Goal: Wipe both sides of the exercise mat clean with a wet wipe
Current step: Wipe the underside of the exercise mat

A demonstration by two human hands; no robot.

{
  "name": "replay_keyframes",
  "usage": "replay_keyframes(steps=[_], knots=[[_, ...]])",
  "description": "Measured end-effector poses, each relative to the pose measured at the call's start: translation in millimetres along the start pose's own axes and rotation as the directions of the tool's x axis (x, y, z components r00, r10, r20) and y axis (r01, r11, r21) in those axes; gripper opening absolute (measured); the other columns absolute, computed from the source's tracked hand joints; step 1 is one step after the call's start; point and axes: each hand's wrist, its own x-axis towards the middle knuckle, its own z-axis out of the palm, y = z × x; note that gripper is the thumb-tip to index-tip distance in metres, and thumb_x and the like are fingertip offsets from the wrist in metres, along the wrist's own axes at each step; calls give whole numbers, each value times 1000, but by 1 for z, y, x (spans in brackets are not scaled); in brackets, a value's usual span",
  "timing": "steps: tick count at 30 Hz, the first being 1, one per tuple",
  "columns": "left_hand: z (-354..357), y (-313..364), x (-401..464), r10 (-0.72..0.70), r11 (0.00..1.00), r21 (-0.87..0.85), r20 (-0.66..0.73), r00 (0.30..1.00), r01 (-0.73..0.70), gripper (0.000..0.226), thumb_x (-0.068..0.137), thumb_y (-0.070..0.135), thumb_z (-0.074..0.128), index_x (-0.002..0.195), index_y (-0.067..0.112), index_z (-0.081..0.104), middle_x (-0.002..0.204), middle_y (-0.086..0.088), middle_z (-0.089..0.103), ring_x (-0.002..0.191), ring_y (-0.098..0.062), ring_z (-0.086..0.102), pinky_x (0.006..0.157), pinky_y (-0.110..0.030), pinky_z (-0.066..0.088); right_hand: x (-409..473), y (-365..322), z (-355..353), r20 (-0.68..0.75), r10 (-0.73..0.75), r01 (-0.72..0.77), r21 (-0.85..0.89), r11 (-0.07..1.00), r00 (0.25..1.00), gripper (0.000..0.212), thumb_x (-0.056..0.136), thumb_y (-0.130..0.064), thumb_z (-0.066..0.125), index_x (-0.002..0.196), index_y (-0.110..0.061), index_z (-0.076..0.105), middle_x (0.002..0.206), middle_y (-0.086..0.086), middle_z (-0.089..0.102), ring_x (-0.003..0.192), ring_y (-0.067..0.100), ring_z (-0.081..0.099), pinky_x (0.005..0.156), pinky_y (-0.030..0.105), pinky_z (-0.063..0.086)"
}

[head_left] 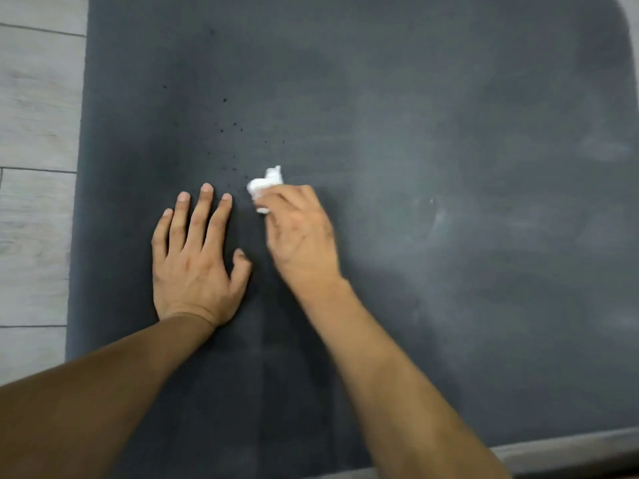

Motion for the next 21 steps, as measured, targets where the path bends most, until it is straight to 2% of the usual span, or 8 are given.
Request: replay_keyframes(steps=[2,4,6,8,12,16,19,21], knots=[[-2,1,0,-6,1000,-11,-6,1000,6,72,91,40,41,159,17,34,169,-6,26,157,-32,20,128,-48,13,-7,48,-39,-69,57,-67,-151,986,996,22,84,0,60,98,-10,73,102,5,71,85,26,58,81,32,49],[-2,1,1,-5,1000,-14,-3,1000,5,72,92,40,42,159,17,34,169,-7,27,157,-32,20,128,-49,13,-16,101,-85,-175,229,-277,-338,900,958,21,86,-5,55,93,-12,73,96,10,70,85,32,59,80,31,43],[-2,1,1,-4,1000,-26,2,1000,4,72,91,40,42,159,17,34,169,-8,27,156,-33,20,128,-49,13,-29,130,-119,-298,483,-566,-356,744,823,26,86,-10,50,93,-14,75,95,12,68,87,38,60,80,32,41],[-2,2,1,1,999,-38,3,1000,-1,72,91,39,42,159,16,34,169,-8,27,156,-34,20,128,-50,13,-34,122,-115,-361,601,-696,-267,666,713,29,83,-9,49,94,-16,75,99,10,70,92,36,63,84,31,44],[-2,1,1,6,999,-54,20,1000,-5,73,91,38,41,160,16,32,170,-7,22,157,-34,17,128,-51,11,-21,34,-37,-264,413,-455,-121,882,872,27,77,2,57,89,-13,75,103,0,73,94,24,64,93,23,45],[-1,-3,1,32,997,-66,31,999,-29,68,98,38,35,161,14,29,171,-9,21,157,-35,17,127,-54,13,-20,-49,15,58,241,-241,-4,971,969,26,83,-4,56,99,-11,75,106,-2,70,97,21,59,92,25,46],[-1,-4,1,43,997,-66,65,997,-38,74,93,37,39,162,14,26,172,-8,16,158,-34,13,127,-53,9,-22,-27,-5,121,82,-75,-61,995,989,25,84,-1,60,102,-10,74,108,-1,70,93,23,58,88,28,49],[-2,-3,1,37,997,-63,82,996,-32,78,90,37,41,163,15,24,172,-7,14,158,-34,11,128,-52,7,-30,13,-37,71,104,-88,-202,975,992,26,84,-3,58,104,-12,73,106,0,70,90,22,57,85,29,49]])
